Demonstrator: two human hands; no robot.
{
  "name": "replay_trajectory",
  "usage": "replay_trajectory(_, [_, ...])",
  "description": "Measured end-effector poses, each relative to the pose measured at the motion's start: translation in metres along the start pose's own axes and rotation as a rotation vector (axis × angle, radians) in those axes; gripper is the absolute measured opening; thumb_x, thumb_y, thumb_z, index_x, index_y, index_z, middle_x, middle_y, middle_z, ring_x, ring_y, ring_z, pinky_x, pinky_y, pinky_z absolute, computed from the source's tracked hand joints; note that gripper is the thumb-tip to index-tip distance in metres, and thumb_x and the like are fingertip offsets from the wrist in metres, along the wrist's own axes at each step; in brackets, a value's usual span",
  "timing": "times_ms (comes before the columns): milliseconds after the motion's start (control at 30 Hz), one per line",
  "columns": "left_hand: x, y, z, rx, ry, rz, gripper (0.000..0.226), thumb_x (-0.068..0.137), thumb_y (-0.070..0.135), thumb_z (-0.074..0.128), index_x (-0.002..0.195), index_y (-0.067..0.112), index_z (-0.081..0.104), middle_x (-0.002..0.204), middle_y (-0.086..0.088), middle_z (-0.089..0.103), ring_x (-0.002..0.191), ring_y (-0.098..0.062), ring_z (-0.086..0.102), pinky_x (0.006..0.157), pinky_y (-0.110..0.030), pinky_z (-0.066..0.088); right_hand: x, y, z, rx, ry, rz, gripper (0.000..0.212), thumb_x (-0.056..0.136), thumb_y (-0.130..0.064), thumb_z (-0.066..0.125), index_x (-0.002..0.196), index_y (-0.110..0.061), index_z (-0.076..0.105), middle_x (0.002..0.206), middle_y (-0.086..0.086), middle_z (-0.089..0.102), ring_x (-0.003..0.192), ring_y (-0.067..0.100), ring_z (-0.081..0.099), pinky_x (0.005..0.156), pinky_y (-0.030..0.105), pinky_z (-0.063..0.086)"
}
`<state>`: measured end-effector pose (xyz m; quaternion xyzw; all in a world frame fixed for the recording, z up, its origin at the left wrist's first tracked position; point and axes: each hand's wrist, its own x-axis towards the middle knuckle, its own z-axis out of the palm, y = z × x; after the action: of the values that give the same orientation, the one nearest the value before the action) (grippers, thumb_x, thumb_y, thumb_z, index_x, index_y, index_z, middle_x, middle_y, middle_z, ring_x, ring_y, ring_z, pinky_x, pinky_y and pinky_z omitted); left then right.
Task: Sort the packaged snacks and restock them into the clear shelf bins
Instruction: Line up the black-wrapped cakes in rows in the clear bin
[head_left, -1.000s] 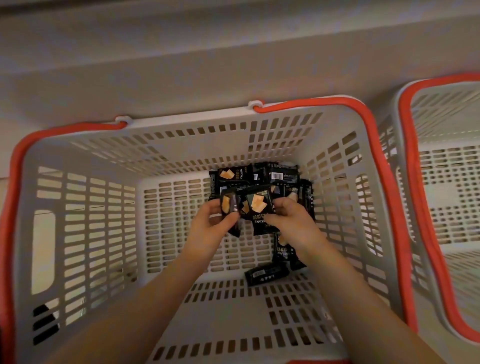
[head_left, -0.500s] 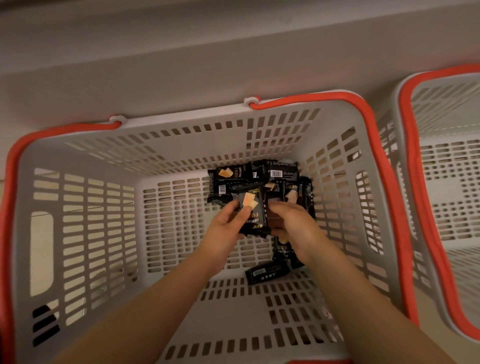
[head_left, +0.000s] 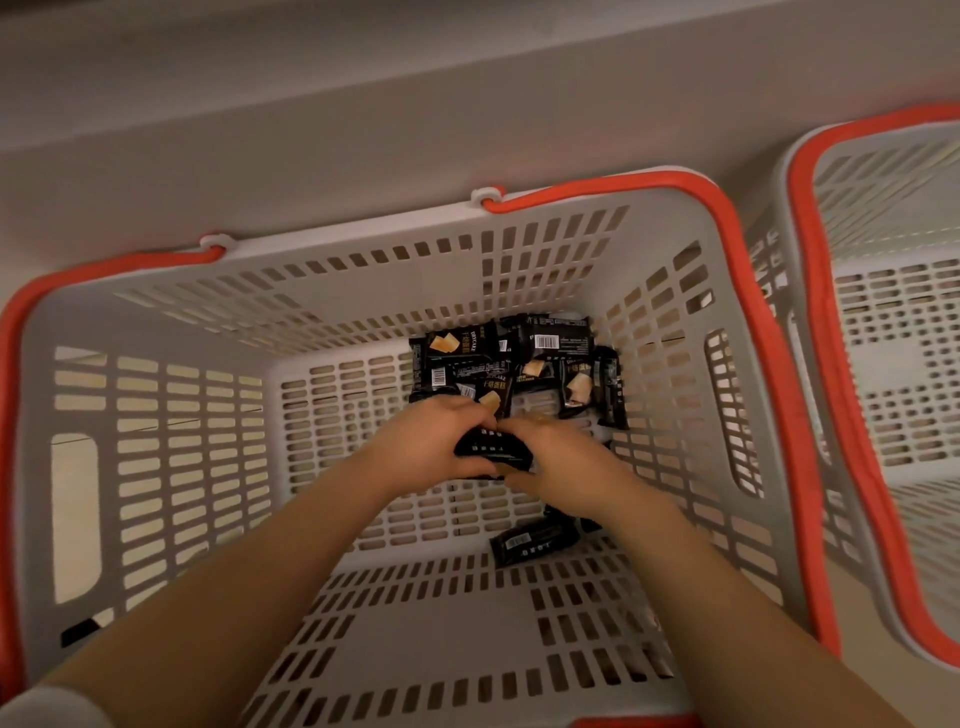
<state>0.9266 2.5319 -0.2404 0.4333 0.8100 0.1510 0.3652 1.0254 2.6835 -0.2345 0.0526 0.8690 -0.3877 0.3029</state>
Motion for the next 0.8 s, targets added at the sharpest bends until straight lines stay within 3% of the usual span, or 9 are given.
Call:
replay_trajectory(100, [0.004,0.003,-0.001,-0.162,0.103,-0.01,0.038,0.079,0.036,0.07,0.111,0.018,0.06,0.103,0.004,0.065,0.089,-0.009,0.059,0.079,-0.023,0.048,0.002,-0.001,0.0,0.038,0.043,0.032,0.039,0.09,-0.029,0.058,0.125,-0.014,0.051,0.11,0.01,0.059,0.097,0.024,0.057,0.078,0.039,0.049])
replay_trajectory(200, [0.013,0.002,0.001,-0.261,0.239,-0.098,0.033,0.087,0.035,0.06,0.115,0.017,0.059,0.106,0.003,0.062,0.093,-0.008,0.056,0.075,-0.017,0.041,0.002,0.004,-0.002,0.222,0.102,0.115,0.036,0.089,-0.026,0.059,0.122,-0.014,0.052,0.11,0.007,0.062,0.095,0.017,0.058,0.075,0.031,0.049])
replay_trajectory(267, [0.022,-0.005,0.001,-0.258,0.356,-0.18,0.032,0.093,0.032,0.05,0.117,0.013,0.057,0.109,-0.001,0.057,0.1,-0.013,0.053,0.079,-0.016,0.034,0.001,0.01,-0.003,0.328,0.14,0.214,0.039,0.09,-0.026,0.059,0.125,-0.013,0.05,0.114,0.005,0.063,0.095,0.015,0.058,0.073,0.024,0.049])
replay_trajectory(333, [0.032,-0.015,0.0,-0.181,0.41,-0.249,0.035,0.096,0.027,0.047,0.123,0.007,0.054,0.118,-0.008,0.054,0.111,-0.02,0.049,0.087,-0.019,0.032,0.001,0.015,-0.003,0.419,0.181,0.311,0.043,0.091,-0.029,0.057,0.129,-0.012,0.044,0.113,0.004,0.062,0.086,0.012,0.056,0.057,0.008,0.044])
replay_trajectory(433, [0.044,-0.028,0.003,-0.038,0.384,-0.3,0.041,0.096,0.022,0.047,0.133,0.004,0.045,0.129,-0.013,0.051,0.119,-0.027,0.046,0.099,-0.031,0.034,0.003,0.018,-0.004,0.583,0.211,0.411,0.046,0.091,-0.026,0.057,0.131,-0.012,0.04,0.098,-0.005,0.055,0.07,0.002,0.05,0.044,0.007,0.036])
replay_trajectory(567, [0.054,-0.033,0.008,0.146,0.291,-0.332,0.05,0.095,0.032,0.047,0.138,0.007,0.039,0.139,-0.011,0.043,0.128,-0.029,0.036,0.107,-0.039,0.03,0.006,0.018,-0.002,0.699,0.206,0.463,0.043,0.088,-0.025,0.058,0.127,-0.016,0.041,0.084,-0.013,0.05,0.07,0.0,0.048,0.05,0.017,0.035])
replay_trajectory(700, [0.054,-0.035,0.008,0.259,0.174,-0.422,0.058,0.087,0.044,0.056,0.133,0.01,0.045,0.129,-0.012,0.046,0.123,-0.03,0.036,0.102,-0.037,0.031,0.006,0.015,-0.003,0.796,0.213,0.478,0.038,0.089,-0.028,0.056,0.123,-0.02,0.041,0.1,-0.005,0.056,0.083,0.011,0.055,0.062,0.025,0.042])
replay_trajectory(800, [0.046,-0.034,0.009,0.149,0.197,-0.449,0.06,0.081,0.045,0.064,0.129,0.012,0.048,0.122,-0.009,0.049,0.118,-0.027,0.039,0.097,-0.034,0.034,0.005,0.013,-0.005,0.915,0.263,0.479,0.029,0.089,-0.027,0.054,0.116,-0.026,0.041,0.11,-0.003,0.055,0.097,0.015,0.056,0.074,0.029,0.046])
